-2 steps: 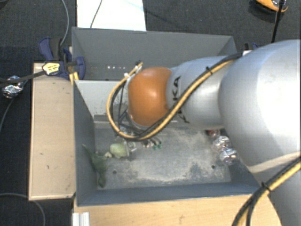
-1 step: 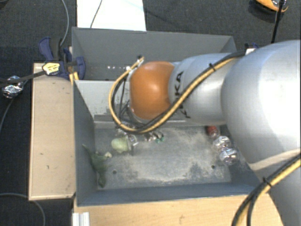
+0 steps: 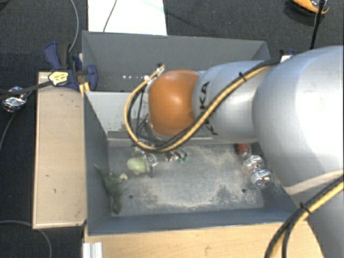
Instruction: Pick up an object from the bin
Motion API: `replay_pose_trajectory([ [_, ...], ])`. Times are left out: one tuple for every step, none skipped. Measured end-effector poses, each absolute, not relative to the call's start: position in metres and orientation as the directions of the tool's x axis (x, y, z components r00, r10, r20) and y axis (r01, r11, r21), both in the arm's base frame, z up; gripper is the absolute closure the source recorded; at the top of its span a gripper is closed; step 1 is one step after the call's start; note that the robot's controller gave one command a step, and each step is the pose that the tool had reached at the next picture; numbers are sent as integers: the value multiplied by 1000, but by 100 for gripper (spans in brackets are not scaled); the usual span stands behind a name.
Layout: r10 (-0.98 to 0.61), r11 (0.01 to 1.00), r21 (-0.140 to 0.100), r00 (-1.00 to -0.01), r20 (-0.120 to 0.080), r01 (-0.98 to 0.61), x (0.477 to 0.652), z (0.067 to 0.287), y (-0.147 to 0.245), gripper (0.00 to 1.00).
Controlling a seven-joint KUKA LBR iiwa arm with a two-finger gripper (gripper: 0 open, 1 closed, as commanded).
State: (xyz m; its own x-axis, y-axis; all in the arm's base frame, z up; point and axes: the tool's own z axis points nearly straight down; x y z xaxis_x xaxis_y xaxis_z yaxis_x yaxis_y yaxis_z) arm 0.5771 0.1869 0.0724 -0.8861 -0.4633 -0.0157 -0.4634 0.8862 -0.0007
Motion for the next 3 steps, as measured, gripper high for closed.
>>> replay_pose_trajectory([
  [-503, 864, -2, -864, -21, -503, 582, 72, 184, 100],
  [-554, 832, -3, -832, -25, -554, 589, 71, 170, 100],
  [-536, 844, -3, -844, -32, -536, 590, 71, 186, 100],
])
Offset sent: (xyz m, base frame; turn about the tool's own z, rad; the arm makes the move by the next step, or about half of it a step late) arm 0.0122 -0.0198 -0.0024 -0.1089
